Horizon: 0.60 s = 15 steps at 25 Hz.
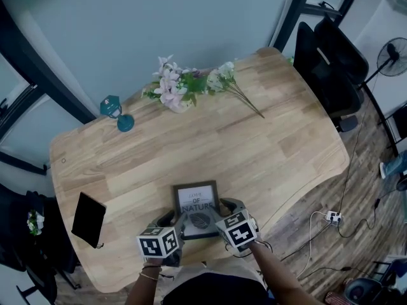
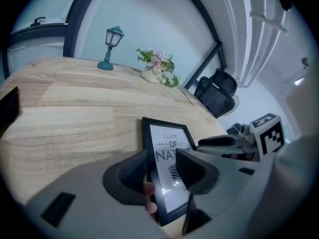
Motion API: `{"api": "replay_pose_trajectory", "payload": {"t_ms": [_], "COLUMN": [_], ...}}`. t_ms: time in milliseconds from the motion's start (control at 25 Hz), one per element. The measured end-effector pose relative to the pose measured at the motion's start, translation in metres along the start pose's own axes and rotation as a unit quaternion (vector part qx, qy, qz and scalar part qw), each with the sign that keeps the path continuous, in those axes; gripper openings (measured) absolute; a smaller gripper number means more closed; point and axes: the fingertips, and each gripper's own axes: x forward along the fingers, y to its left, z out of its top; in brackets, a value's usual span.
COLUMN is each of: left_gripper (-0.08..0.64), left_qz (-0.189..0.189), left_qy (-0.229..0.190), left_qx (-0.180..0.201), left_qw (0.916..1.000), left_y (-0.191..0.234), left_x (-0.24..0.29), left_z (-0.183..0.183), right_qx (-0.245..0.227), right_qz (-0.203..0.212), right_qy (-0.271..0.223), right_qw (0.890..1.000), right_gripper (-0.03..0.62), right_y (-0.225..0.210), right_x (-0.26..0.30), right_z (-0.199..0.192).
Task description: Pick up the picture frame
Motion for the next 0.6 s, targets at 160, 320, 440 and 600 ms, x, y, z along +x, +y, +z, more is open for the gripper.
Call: {"api": "replay_pose_trajectory", "payload": {"t_ms": [160,320,440,600], "left_gripper": [0.173,0.175,0.175,0.175], "left_qz": [0.008,0.017,0.020,0.014], "left_qy": [0.011,0.021,0.027,0.030], "left_qx": [-0.002,0.002,-0.001,-0.006], "left_qw": [0.9999,0.9996,0.9994,0.9994], "left_y": [0.004,0.007,0.009,0.008], "left_x": [0.005,0.009,0.012,0.017], "left_z": [-0.008,-0.016,-0.020,-0.027], "right_qx": [0.012,0.026,0.043,0.053], "right_qz": [0.004,0.008,0.009,0.007], "right_qy": [0.008,0.014,0.016,0.013], "right_qw": [1.000,1.000,0.999,0.998], "right_gripper": [0.130,0.130,0.130,0.130], "right_y": [-0.002,-0.002,-0.002,-0.002], "right_x": [0.005,0.008,0.011,0.012], "right_z": [-0.007,-0.013,-0.016,-0.016]}}
